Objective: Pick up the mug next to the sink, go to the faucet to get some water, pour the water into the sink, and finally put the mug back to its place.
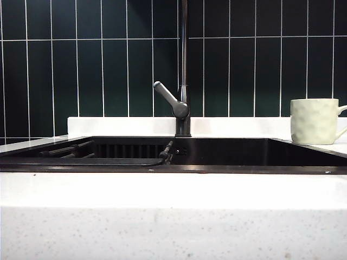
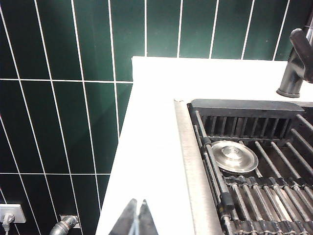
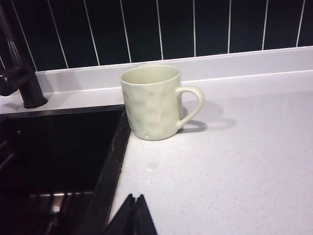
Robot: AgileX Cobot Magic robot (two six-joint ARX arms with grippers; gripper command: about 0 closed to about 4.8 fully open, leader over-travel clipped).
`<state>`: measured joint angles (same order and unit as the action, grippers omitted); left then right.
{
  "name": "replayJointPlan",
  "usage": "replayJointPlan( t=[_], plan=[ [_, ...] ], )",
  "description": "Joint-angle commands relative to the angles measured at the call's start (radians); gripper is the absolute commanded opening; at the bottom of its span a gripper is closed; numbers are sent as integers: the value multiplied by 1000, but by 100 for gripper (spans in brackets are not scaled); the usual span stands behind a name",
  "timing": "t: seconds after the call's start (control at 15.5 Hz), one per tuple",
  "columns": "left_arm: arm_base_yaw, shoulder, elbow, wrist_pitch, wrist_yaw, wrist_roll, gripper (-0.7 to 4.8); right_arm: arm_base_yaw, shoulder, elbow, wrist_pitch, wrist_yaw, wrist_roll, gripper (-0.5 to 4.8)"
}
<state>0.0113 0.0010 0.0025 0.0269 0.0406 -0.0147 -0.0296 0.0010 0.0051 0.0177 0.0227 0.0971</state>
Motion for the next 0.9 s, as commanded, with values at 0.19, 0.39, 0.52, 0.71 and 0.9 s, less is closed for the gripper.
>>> replayJointPlan(
  t=[0.19,0.39,0.52,0.71,0.9],
  plan=[
    [-2,0,5,19,-2,-4,-5,2,-1,-4,15,1,4,-6],
    [-2,0,5,19,2,-6,-5,2,-1,-4,17,1,4,-6],
    [-2,0,5,19,8,-49,-5,2,-1,-2,27,1,6,-6],
    [-2,0,59,12,13,-45,-5,2,-1,20,114,8,78,-6],
    [-2,4,129,12,61,-37,-5,2,3,121,11,85,90,-6]
  ],
)
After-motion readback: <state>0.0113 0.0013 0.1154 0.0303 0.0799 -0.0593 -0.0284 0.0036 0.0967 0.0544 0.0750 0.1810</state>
